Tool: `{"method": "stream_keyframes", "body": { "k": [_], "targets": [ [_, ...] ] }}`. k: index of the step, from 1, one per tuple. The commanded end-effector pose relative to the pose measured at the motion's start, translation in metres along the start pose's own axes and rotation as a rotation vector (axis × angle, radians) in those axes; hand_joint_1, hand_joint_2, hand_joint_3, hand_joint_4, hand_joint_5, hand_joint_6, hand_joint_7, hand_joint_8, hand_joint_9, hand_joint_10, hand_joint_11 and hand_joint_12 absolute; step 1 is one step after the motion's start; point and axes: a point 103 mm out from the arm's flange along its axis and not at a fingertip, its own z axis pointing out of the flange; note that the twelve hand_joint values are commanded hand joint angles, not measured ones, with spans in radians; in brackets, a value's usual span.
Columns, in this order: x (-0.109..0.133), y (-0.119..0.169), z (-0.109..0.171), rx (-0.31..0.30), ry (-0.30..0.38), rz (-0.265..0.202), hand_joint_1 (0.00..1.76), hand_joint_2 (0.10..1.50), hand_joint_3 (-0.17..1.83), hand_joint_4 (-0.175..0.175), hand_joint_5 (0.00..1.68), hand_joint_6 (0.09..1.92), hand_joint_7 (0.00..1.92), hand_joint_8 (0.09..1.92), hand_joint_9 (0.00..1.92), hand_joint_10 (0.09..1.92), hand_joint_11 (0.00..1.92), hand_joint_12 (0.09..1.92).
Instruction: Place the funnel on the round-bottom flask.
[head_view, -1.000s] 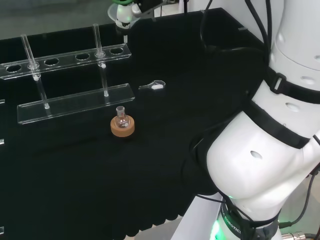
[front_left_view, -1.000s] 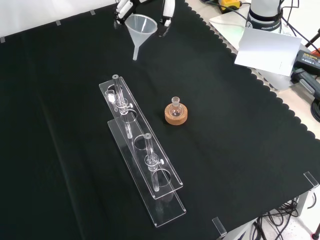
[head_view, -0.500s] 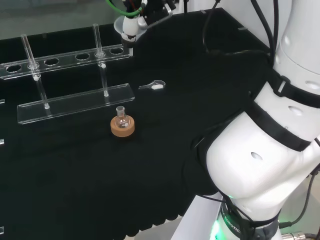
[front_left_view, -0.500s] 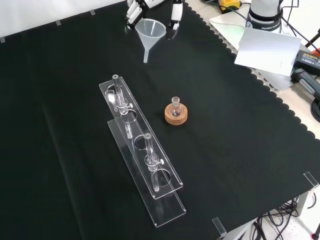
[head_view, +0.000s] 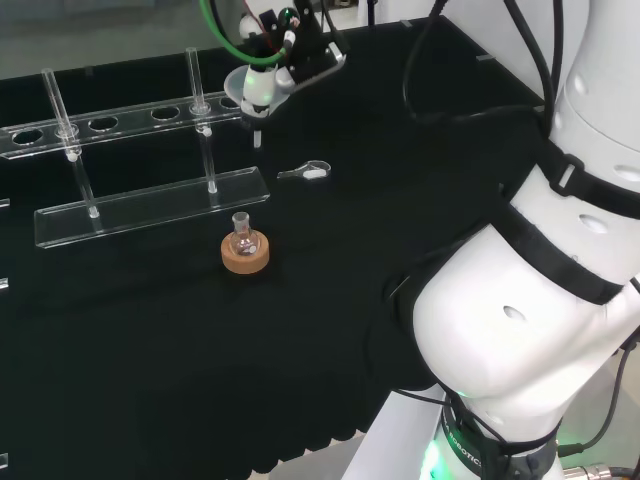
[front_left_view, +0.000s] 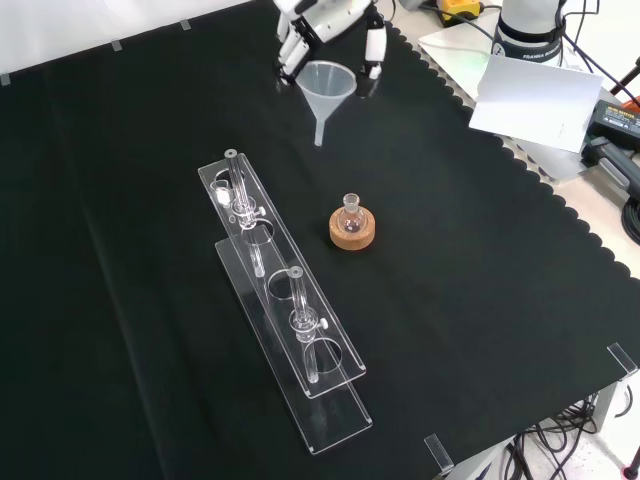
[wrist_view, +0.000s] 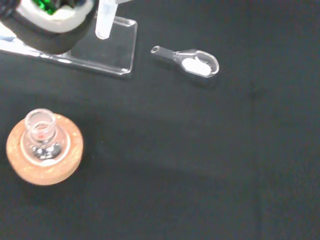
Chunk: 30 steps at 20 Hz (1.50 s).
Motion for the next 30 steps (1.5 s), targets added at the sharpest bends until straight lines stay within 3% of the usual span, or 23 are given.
{"method": "stream_keyframes", "body": {
  "k": [1, 8, 18, 30],
  "targets": [
    [0.024, -0.001, 0.011, 0.01, -0.011, -0.049, 0.96, 0.76, 0.55, 0.036, 0.97, 0.57, 0.78, 0.65, 1.22, 0.21, 0.87, 1.02],
    [0.041, 0.004, 0.023, 0.024, -0.042, -0.08, 0.95, 0.76, 0.55, 0.035, 0.97, 0.57, 0.78, 0.65, 1.22, 0.21, 0.87, 1.03],
    [0.047, 0.014, 0.044, 0.077, -0.028, -0.095, 0.95, 0.75, 0.55, 0.033, 0.97, 0.57, 0.77, 0.66, 1.22, 0.2, 0.86, 1.03],
    [0.059, 0.02, 0.06, 0.112, -0.058, -0.096, 0.95, 0.75, 0.55, 0.033, 0.98, 0.57, 0.76, 0.66, 1.21, 0.2, 0.85, 1.04]
  ]
}}
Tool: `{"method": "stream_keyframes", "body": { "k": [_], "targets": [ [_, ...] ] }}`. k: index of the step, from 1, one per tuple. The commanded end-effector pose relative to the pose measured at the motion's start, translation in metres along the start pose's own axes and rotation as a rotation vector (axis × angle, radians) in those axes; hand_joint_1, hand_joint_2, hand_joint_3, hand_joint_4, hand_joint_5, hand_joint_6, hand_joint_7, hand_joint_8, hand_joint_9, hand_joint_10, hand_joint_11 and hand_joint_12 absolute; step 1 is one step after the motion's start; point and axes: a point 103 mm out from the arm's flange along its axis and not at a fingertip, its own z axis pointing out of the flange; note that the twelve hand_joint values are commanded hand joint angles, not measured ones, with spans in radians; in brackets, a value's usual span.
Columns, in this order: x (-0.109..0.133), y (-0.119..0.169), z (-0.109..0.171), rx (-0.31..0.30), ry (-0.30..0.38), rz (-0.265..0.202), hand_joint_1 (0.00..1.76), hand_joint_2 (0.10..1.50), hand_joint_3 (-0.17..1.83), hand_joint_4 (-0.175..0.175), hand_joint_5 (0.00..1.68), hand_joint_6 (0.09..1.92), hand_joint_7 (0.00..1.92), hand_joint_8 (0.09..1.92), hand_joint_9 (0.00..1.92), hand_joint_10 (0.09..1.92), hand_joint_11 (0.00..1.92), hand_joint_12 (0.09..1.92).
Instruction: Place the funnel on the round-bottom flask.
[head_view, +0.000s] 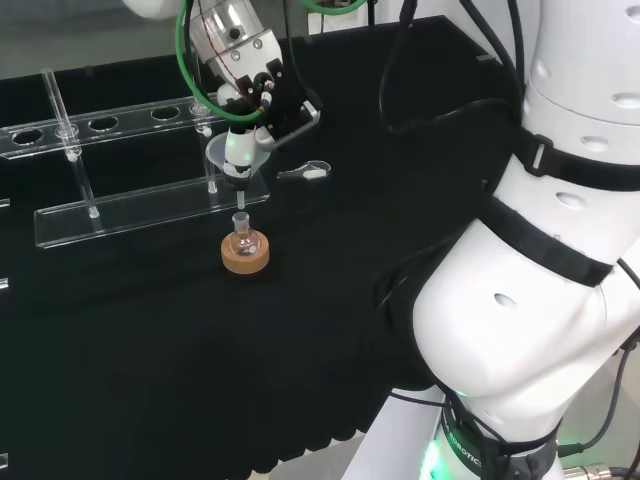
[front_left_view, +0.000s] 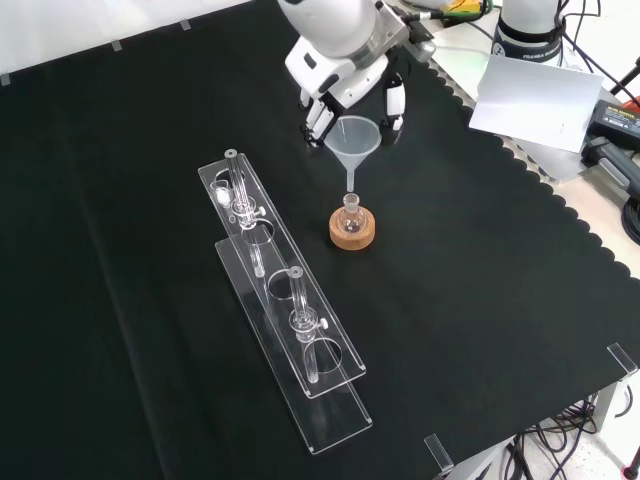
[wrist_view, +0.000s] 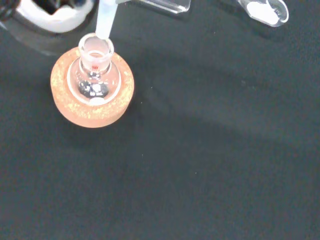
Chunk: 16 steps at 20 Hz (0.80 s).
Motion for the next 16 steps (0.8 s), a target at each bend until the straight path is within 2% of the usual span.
{"method": "stream_keyframes", "body": {
  "k": [1, 7, 10, 16],
  "targets": [
    [0.0015, 0.001, 0.0054, 0.007, 0.001, -0.012, 0.95, 0.75, 0.55, 0.033, 0.98, 0.57, 0.76, 0.66, 1.21, 0.2, 0.85, 1.04],
    [-0.0011, 0.0011, 0.0076, 0.014, -0.008, -0.015, 0.95, 0.75, 0.55, 0.033, 0.98, 0.57, 0.76, 0.66, 1.21, 0.2, 0.84, 1.04],
    [0.0049, 0.0032, 0.0072, 0.015, -0.013, -0.016, 0.95, 0.75, 0.55, 0.033, 0.98, 0.57, 0.76, 0.67, 1.21, 0.2, 0.84, 1.05],
    [0.0025, 0.005, 0.0113, 0.015, 0.002, -0.023, 0.95, 0.75, 0.55, 0.032, 0.99, 0.57, 0.76, 0.67, 1.21, 0.2, 0.84, 1.05]
  ]
}}
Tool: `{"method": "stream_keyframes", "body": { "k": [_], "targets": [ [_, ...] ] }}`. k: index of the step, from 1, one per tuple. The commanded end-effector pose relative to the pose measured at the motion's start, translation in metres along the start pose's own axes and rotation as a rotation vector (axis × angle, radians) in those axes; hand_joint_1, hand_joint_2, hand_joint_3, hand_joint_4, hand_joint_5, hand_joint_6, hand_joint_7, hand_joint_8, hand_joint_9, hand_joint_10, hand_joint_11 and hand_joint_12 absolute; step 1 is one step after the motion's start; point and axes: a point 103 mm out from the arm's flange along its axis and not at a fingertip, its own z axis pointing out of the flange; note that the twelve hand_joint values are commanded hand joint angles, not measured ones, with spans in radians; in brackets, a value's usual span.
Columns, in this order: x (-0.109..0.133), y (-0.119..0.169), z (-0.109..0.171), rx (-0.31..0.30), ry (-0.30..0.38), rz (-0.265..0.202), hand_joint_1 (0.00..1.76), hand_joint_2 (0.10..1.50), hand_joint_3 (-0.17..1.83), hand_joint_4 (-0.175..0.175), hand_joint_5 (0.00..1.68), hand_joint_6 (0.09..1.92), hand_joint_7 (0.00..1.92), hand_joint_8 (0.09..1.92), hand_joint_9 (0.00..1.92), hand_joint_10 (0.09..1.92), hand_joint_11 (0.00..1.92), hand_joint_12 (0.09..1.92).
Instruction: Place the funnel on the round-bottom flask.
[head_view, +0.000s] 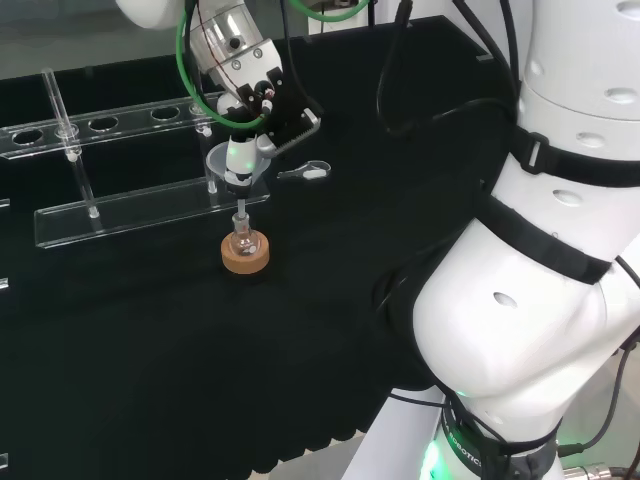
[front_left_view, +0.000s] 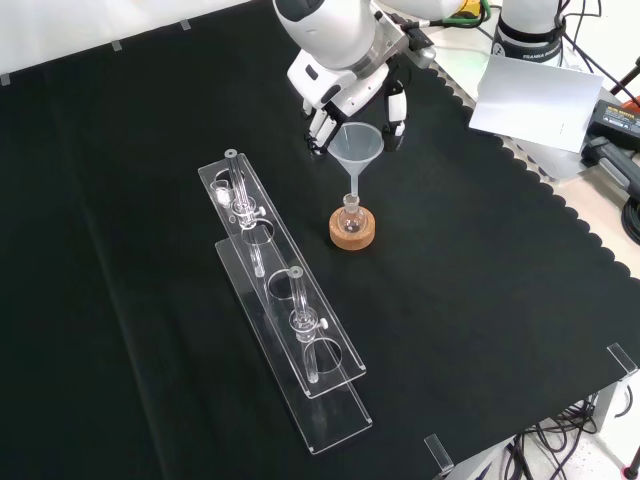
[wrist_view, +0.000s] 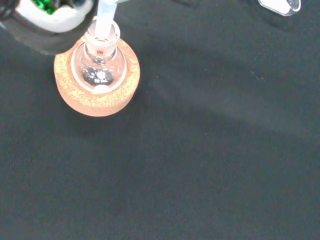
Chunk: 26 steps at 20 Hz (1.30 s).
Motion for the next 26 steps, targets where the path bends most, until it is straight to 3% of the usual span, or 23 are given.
{"method": "stream_keyframes", "body": {
  "k": [1, 14, 18, 26],
  "targets": [
    [0.003, 0.003, 0.002, 0.001, 0.003, -0.003, 0.95, 0.75, 0.55, 0.032, 0.99, 0.57, 0.76, 0.67, 1.21, 0.2, 0.84, 1.05],
    [0.012, 0.015, 0.006, 0.012, 0.002, -0.015, 0.95, 0.75, 0.55, 0.031, 0.99, 0.57, 0.75, 0.67, 1.21, 0.21, 0.84, 1.05],
    [0.006, 0.014, 0.008, 0.009, 0.02, -0.019, 0.95, 0.75, 0.55, 0.031, 0.99, 0.57, 0.75, 0.67, 1.21, 0.21, 0.84, 1.05],
    [0.006, 0.016, 0.011, 0.026, -0.004, -0.022, 0.95, 0.75, 0.55, 0.031, 0.99, 0.57, 0.75, 0.68, 1.2, 0.21, 0.84, 1.05]
  ]
}}
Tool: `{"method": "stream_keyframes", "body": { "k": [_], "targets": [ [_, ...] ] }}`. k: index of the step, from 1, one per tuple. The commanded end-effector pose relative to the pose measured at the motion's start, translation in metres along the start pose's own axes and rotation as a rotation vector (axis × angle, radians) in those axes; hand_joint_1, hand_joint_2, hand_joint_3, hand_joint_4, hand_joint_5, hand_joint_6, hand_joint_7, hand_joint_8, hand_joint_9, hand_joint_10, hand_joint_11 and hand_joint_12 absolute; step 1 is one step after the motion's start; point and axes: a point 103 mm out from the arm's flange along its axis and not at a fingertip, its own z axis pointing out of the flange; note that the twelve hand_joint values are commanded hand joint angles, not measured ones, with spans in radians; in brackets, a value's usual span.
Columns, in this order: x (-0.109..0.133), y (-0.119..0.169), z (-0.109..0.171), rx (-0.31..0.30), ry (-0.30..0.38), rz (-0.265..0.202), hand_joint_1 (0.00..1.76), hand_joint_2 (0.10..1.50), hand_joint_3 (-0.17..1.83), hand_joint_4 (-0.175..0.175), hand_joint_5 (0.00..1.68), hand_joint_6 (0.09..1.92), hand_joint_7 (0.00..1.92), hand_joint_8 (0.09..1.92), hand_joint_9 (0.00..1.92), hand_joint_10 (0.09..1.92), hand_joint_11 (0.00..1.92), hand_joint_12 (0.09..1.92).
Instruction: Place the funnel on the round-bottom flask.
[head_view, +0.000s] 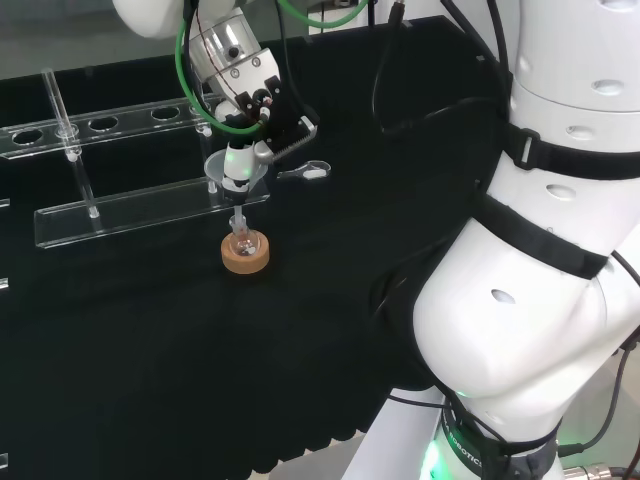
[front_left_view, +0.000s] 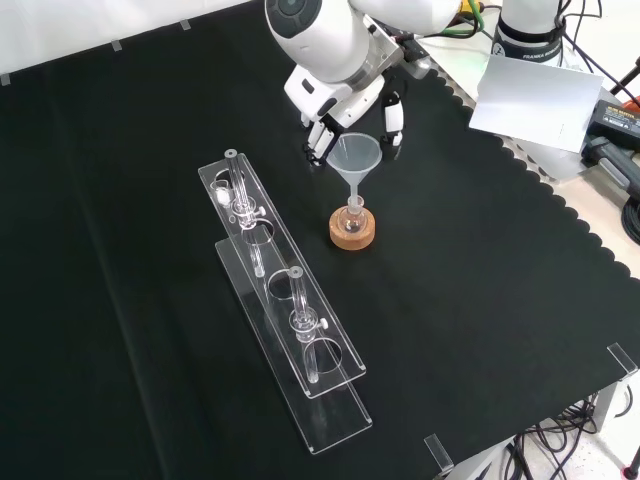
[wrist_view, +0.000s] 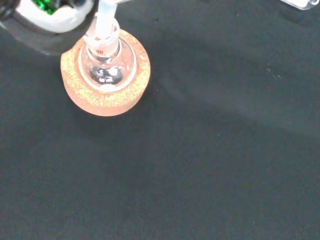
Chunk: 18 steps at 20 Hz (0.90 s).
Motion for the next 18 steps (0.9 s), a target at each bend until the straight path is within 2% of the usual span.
{"method": "stream_keyframes", "body": {
  "k": [1, 6, 8, 18],
  "targets": [
    [0.001, 0.003, 0.004, 0.018, -0.012, -0.002, 0.95, 0.75, 0.55, 0.031, 0.99, 0.57, 0.75, 0.68, 1.2, 0.21, 0.84, 1.05],
    [0.011, 0.013, 0.008, 0.031, 0.001, -0.003, 0.95, 0.75, 0.55, 0.03, 0.99, 0.57, 0.75, 0.68, 1.2, 0.21, 0.84, 1.05],
    [0.003, 0.011, 0.011, 0.025, 0.009, -0.004, 0.95, 0.75, 0.55, 0.03, 0.99, 0.57, 0.75, 0.68, 1.2, 0.21, 0.84, 1.05],
    [0.001, 0.015, 0.012, 0.025, 0.013, -0.006, 0.95, 0.75, 0.55, 0.029, 0.99, 0.57, 0.75, 0.68, 1.2, 0.21, 0.84, 1.05]
  ]
}}
